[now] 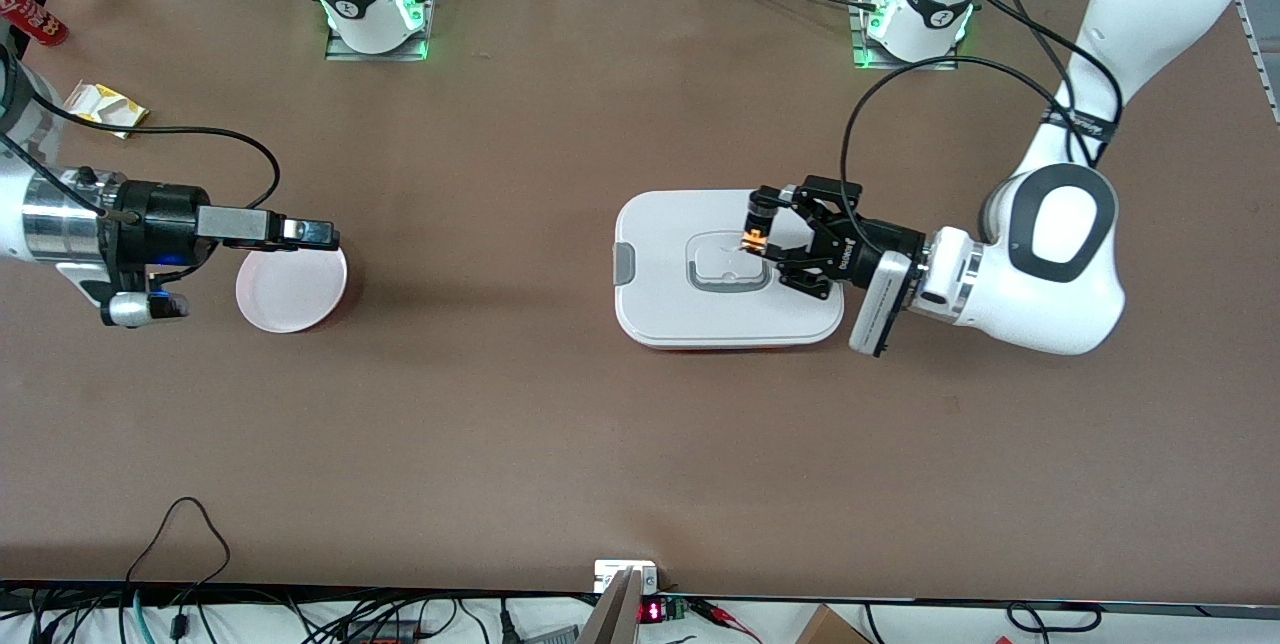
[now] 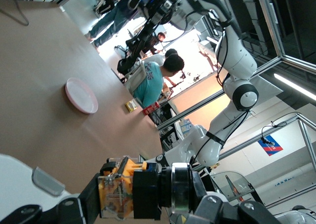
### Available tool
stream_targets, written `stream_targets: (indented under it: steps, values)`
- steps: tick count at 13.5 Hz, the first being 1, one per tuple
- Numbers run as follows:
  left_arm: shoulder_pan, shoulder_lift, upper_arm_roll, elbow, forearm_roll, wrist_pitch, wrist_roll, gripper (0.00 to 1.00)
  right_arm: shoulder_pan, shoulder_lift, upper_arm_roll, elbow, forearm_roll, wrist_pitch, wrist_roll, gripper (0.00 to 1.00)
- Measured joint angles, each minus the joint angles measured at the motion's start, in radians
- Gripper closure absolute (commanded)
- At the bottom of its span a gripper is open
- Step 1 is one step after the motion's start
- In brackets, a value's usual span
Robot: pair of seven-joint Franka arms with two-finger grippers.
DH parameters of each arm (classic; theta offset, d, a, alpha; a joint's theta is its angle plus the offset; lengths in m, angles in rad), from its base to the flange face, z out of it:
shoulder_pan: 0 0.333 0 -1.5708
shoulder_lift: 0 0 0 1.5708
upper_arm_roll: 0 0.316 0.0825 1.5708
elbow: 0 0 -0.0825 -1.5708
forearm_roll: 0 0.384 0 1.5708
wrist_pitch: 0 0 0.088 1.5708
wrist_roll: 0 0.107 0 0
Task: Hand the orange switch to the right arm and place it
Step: 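Lift the orange switch with the left gripper while the right gripper approaches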
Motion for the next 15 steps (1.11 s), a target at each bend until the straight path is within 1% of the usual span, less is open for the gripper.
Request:
stream_targets:
  steps: [1,2,4,6,9,11,13,15]
  values:
    - [-0.029,0.005,-0.001,-0.003,-0.045,0.039,0.087,0.76,0.001,0.0,0.001,-0.034,0.062,0.0,0.021,0.0]
    - [-0.069,0.015,-0.003,-0.006,-0.095,0.095,0.193,0.77,0.004,0.0,0.003,-0.06,0.103,-0.001,0.036,0.0]
    - [-0.163,0.047,-0.004,-0.012,-0.24,0.218,0.433,0.77,0.014,0.0,0.004,-0.086,0.145,0.0,0.063,0.0]
    - [-0.243,0.07,-0.004,-0.015,-0.344,0.322,0.571,0.77,0.031,0.0,0.006,-0.097,0.175,0.001,0.098,0.0]
    - [-0.3,0.067,-0.008,-0.006,-0.377,0.449,0.608,0.77,0.068,0.001,0.007,-0.135,0.196,0.006,0.128,0.0]
    - [-0.334,0.067,-0.011,-0.002,-0.418,0.508,0.626,0.77,0.096,0.005,0.008,-0.167,0.201,0.026,0.133,0.0]
    - [-0.363,0.067,-0.011,-0.002,-0.442,0.536,0.654,0.77,0.122,0.007,0.008,-0.181,0.202,0.059,0.133,0.0]
    - [-0.366,0.067,-0.011,-0.001,-0.445,0.54,0.666,0.77,0.173,0.008,0.009,-0.182,0.203,0.103,0.137,0.0]
